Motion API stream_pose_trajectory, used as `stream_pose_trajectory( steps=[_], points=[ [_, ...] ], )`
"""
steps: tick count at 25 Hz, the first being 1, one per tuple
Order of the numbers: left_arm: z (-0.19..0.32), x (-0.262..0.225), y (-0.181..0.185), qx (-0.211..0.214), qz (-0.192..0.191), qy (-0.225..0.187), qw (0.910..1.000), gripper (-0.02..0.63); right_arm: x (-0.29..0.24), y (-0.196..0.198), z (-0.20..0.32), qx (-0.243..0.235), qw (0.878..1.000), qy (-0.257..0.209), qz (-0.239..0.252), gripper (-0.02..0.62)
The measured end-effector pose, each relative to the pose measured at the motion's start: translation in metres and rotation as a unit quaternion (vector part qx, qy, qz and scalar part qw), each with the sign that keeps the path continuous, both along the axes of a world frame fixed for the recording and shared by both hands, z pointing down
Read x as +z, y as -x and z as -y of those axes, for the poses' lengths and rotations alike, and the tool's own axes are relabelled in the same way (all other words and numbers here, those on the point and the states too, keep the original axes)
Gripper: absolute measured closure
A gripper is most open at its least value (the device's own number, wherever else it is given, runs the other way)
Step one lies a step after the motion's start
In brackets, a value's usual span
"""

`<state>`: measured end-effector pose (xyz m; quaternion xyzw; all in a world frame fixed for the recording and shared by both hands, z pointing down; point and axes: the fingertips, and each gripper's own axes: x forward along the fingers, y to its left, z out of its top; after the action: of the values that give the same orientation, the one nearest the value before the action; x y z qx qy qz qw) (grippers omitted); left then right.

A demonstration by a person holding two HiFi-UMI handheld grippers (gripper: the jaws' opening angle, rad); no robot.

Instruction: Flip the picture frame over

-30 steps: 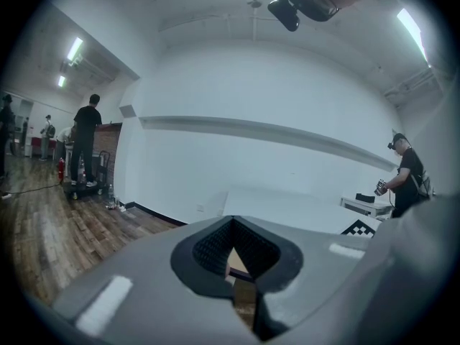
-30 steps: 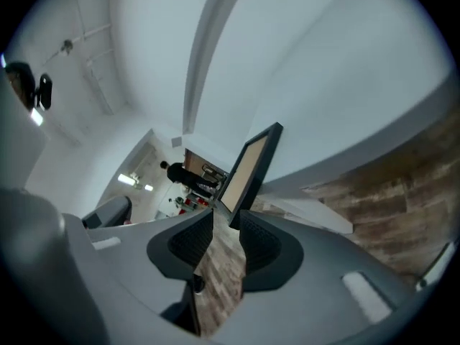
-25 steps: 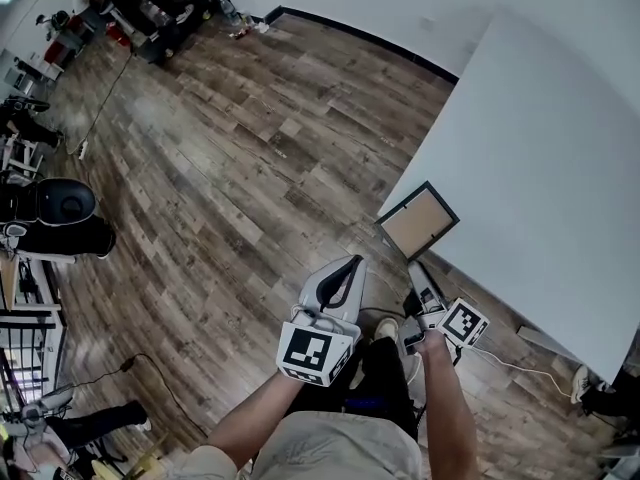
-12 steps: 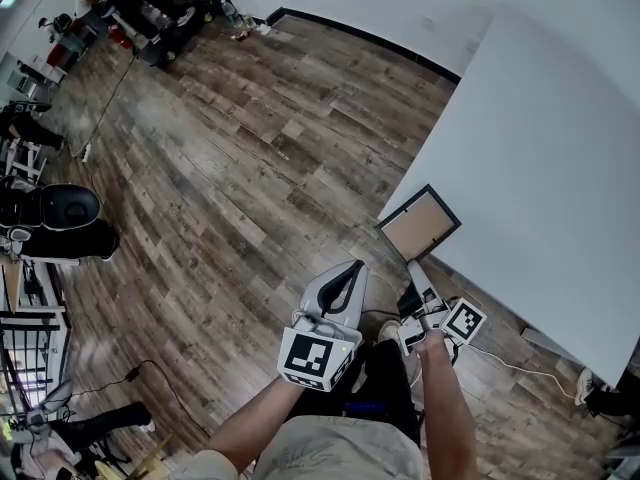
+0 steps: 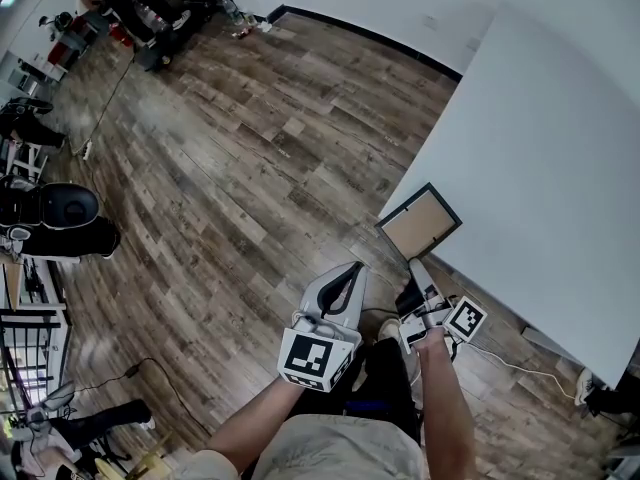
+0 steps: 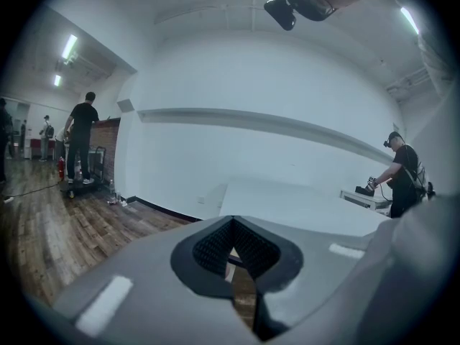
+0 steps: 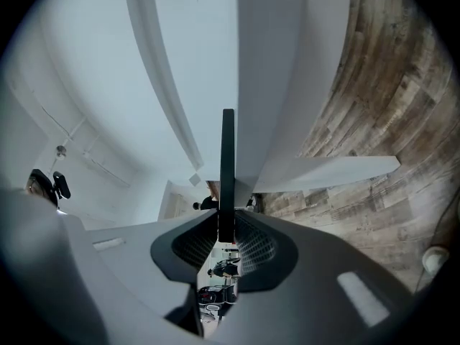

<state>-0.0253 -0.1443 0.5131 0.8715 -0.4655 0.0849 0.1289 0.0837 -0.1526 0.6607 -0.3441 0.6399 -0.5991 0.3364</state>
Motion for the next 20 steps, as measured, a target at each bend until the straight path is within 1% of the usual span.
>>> stream_pose_trajectory(
  steps=[15,20],
  points=[
    [-0.002,0.001,0.001,-0.002,-0.003,0.001,1.0000,0.604,-0.001,0.001,0.000,0.003,1.000,-0.005,0.004,0.508],
    [-0.001,-0.002,0.002,-0.002,-0.005,-0.002,1.0000,0.604,-0.009,-0.001,0.001,0.002,1.000,-0.017,-0.001,0.508]
  ],
)
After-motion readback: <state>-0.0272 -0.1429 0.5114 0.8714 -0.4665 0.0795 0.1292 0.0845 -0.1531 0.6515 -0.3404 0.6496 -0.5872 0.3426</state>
